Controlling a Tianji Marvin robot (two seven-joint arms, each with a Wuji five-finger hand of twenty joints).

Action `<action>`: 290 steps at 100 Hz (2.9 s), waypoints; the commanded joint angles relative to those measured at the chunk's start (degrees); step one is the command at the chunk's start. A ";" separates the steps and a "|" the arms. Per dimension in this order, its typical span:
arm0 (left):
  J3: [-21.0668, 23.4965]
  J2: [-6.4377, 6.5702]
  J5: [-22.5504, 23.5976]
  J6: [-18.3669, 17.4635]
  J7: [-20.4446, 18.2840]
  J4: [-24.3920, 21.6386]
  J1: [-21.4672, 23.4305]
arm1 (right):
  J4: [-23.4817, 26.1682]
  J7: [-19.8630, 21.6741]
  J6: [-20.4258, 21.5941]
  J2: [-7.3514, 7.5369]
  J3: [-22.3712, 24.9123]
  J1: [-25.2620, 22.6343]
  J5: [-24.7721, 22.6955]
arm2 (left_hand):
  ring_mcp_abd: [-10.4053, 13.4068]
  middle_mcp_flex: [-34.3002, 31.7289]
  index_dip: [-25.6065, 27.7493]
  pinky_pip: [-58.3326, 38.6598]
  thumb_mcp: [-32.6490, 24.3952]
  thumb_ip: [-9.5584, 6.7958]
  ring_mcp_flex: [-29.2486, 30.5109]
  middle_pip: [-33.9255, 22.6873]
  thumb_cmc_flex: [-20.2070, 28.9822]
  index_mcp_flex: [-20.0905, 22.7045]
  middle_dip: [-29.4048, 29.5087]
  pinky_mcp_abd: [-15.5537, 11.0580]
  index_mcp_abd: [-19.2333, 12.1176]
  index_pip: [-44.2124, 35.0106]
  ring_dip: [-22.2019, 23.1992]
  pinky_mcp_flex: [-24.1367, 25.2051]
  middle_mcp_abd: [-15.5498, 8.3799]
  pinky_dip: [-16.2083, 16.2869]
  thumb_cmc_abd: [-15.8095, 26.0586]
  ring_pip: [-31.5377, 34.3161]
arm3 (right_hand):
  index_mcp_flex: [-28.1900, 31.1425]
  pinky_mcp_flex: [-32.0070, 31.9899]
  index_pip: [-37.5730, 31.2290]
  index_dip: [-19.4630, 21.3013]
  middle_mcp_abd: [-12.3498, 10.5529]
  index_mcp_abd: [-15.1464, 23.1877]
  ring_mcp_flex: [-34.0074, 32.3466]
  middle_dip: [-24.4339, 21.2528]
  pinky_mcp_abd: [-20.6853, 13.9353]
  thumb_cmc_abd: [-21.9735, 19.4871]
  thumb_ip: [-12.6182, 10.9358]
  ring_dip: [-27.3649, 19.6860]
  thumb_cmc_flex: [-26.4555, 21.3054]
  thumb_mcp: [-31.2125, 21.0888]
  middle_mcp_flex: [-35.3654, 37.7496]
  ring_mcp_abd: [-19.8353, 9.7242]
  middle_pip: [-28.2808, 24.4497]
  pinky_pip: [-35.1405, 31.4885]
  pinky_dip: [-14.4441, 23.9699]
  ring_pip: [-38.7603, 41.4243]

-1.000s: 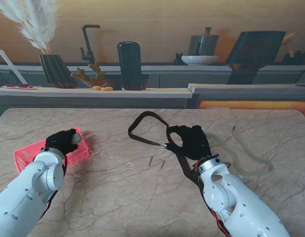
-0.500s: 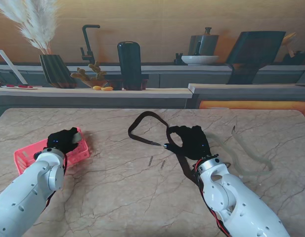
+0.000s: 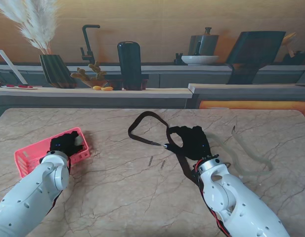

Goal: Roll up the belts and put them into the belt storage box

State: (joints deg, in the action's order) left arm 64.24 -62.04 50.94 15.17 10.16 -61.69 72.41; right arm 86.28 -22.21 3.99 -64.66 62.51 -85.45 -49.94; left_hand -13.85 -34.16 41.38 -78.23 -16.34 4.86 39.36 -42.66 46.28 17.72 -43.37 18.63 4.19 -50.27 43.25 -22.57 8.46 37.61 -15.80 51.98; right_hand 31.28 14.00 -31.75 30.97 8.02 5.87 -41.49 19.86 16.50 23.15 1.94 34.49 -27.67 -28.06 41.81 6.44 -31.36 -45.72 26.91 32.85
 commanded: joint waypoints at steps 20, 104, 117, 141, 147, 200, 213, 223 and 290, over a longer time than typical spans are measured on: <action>1.07 -0.48 -2.00 0.46 -1.14 -0.01 0.77 | -0.29 -0.30 -0.08 -0.28 -0.27 -0.06 0.21 | -2.37 8.10 -3.63 1.75 15.86 -2.79 -8.61 5.62 -2.69 -4.53 1.20 0.95 0.91 7.47 1.52 6.06 2.68 3.21 9.14 -4.17 | 0.64 -0.34 -0.85 0.56 -0.30 1.20 -0.16 0.46 -0.14 -4.25 -1.78 0.99 -1.57 1.13 0.36 -0.75 -0.89 0.80 1.33 1.02; 7.05 -1.93 -9.14 -1.69 -0.77 -3.69 3.88 | -0.75 -0.64 -0.40 -0.38 -0.37 0.20 0.38 | -4.67 9.95 -9.08 6.11 16.90 -3.36 -12.85 14.34 -5.28 -3.77 6.22 1.78 0.25 16.14 0.74 12.37 3.01 3.02 15.52 -9.97 | 0.77 -0.20 -1.58 0.65 -0.45 1.27 -0.25 0.40 -0.34 -4.91 -2.03 0.99 -2.80 1.99 0.41 -0.94 -1.36 0.40 1.18 1.39; 8.35 -2.18 -10.41 -0.96 -1.14 -5.72 5.08 | -0.82 -0.62 -0.51 -0.41 -0.41 0.23 0.53 | -5.06 8.48 -9.43 3.75 16.33 -3.78 -9.42 14.23 -1.05 -3.02 7.11 2.61 0.33 16.18 1.06 8.08 2.99 3.42 13.45 -7.87 | 0.72 -0.08 -1.64 0.66 -0.39 1.21 -0.21 0.37 -0.42 -5.01 -2.08 0.98 -2.75 2.00 0.33 -0.93 -1.33 0.29 1.18 1.40; 10.36 -3.82 -18.01 0.58 -0.40 -8.20 6.16 | -0.95 -0.62 -0.46 -0.41 -0.33 0.23 0.58 | -4.90 9.15 -10.23 6.07 15.52 -4.29 -9.10 15.30 1.54 -2.48 9.56 2.77 0.11 16.36 -1.23 6.80 3.13 1.71 13.04 -9.83 | 0.97 0.18 -1.86 0.72 -0.51 1.25 -0.26 0.35 -0.51 -5.06 -2.16 0.98 -2.67 2.00 0.33 -0.96 -1.36 0.08 1.19 1.46; 10.57 -4.03 -18.97 0.96 -0.32 -8.39 6.21 | -0.94 -0.67 -0.42 -0.39 -0.25 0.17 0.50 | -4.76 9.80 -10.47 8.77 15.55 -4.24 -10.95 15.92 1.67 -2.53 10.27 2.79 0.05 16.49 -2.28 9.44 3.01 0.38 13.36 -11.71 | 0.98 0.22 -1.88 0.72 -0.39 1.26 -0.28 0.35 -0.50 -5.11 -2.17 0.98 -2.65 1.99 0.39 -0.94 -1.38 0.06 1.18 1.46; 13.78 -3.81 -17.34 -4.94 1.35 -14.95 11.22 | -0.79 -1.31 0.01 -0.28 0.50 -0.16 -0.27 | 0.22 12.80 -12.25 22.68 16.73 -3.93 -21.46 22.11 -1.05 -2.35 16.46 -2.04 -0.27 19.32 -11.11 21.05 2.19 -7.76 10.34 -27.22 | 0.87 0.67 -1.92 0.74 -0.54 1.33 -0.32 0.29 -0.60 -4.29 -2.17 0.91 -2.81 1.83 0.28 -1.12 -1.34 -0.24 1.16 1.39; 14.42 -3.59 -17.04 -8.10 0.93 -18.47 13.22 | -0.58 -1.11 0.94 -0.08 1.05 -0.32 -0.87 | 0.60 13.15 -13.04 26.79 16.73 -3.93 -22.16 24.07 -2.12 -1.95 18.68 -3.96 -0.52 20.77 -13.21 21.69 2.35 -10.22 8.75 -30.21 | 0.73 0.86 -1.86 0.71 -0.60 1.48 -0.26 0.26 -0.62 -3.96 -2.12 0.82 -2.79 1.70 0.22 -1.14 -1.26 -0.31 1.16 1.21; 14.25 -3.58 -17.65 -10.30 0.53 -20.90 14.52 | -0.36 -0.76 1.65 0.09 1.60 -0.56 -1.22 | 0.53 13.14 -13.12 27.92 16.79 -3.90 -22.20 24.68 -2.37 -1.91 19.46 -4.62 -0.57 20.94 -13.84 21.66 2.42 -11.10 7.87 -31.00 | 0.66 0.92 -1.80 0.68 -0.55 1.46 -0.22 0.23 -0.65 -3.65 -2.09 0.75 -2.85 1.53 0.22 -1.16 -1.17 -0.31 1.14 1.06; 2.01 -4.73 -35.77 -17.84 -4.28 -32.51 19.43 | 9.32 17.69 20.38 4.56 19.16 -10.92 -9.82 | -0.52 10.06 -14.78 29.92 16.65 -3.59 -20.11 26.82 -2.51 1.94 21.11 -2.90 -0.43 24.81 -15.64 19.36 3.43 -12.87 6.01 -33.53 | 0.68 2.29 -0.38 0.08 -2.45 3.86 -0.33 -0.26 -2.75 4.42 -0.09 -0.75 -1.30 -8.53 1.01 -3.06 4.23 3.54 3.19 -5.80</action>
State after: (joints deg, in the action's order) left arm 67.68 -65.60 16.50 -2.58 6.87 -93.52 90.92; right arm 94.85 -4.67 23.49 -61.49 80.42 -94.76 -58.66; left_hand -14.55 -23.56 27.24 -49.02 -0.10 2.43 18.86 -17.54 45.96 18.12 -22.58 15.69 4.85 -27.70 28.22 -3.14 11.61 25.67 -9.14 19.31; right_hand 32.01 15.76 -33.15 30.95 6.50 8.22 -41.53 19.86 15.31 25.60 1.90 34.59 -29.34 -34.45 42.41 4.72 -29.10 -44.20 28.16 29.28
